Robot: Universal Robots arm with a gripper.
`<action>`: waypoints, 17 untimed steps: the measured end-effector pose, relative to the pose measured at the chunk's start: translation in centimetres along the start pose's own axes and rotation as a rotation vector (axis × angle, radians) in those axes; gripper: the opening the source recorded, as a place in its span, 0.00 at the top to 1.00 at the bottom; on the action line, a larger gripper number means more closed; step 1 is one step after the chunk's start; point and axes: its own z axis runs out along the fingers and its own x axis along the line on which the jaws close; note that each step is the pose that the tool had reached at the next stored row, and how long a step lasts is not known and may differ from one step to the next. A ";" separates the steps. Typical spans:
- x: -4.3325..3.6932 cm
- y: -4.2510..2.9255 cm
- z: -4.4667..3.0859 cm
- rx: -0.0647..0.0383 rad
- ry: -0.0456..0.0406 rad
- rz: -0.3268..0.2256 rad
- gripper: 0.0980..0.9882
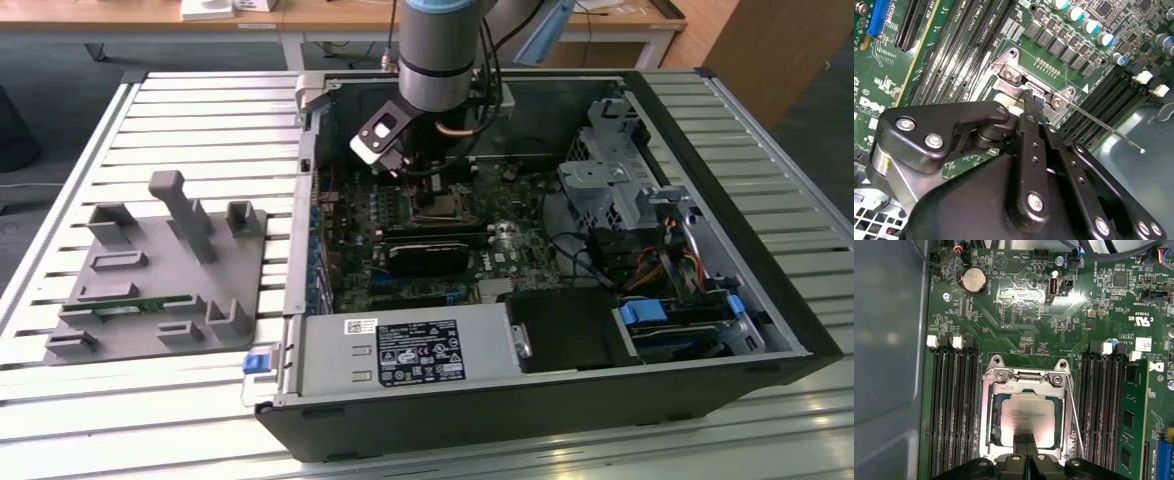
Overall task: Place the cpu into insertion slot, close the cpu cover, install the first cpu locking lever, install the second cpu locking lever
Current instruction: 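Close the cpu cover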
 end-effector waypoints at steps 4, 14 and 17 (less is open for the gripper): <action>-0.02 -0.01 0.20 0.001 -0.0008 0.000 0.99; -0.01 0.31 0.28 0.000 0.0016 0.000 0.99; 0.03 0.33 0.03 -0.001 0.0059 0.000 0.99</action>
